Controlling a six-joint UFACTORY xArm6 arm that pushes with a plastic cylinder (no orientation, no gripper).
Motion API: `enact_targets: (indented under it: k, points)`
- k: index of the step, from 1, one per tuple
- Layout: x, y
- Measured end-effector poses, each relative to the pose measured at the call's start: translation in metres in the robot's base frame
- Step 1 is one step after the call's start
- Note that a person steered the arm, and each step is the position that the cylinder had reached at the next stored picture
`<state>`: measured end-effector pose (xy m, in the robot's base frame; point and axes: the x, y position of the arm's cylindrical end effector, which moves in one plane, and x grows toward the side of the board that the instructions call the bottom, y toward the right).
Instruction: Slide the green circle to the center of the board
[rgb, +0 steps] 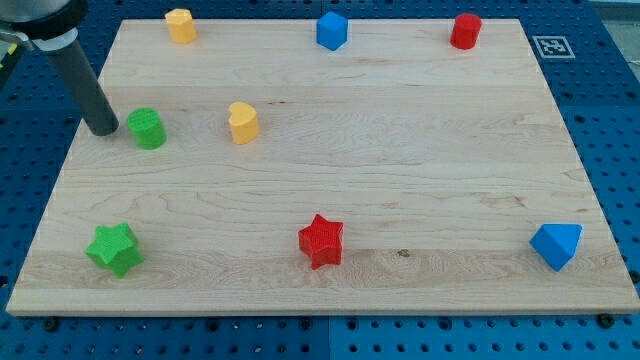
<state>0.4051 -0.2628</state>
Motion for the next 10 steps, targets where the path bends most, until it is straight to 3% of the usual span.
enact_targets:
  k: [2,4,7,10]
  points:
    - [-0.006,0.019]
    - [0.018,0.054]
    - [0.043,0.155]
    - [0.035,0.282]
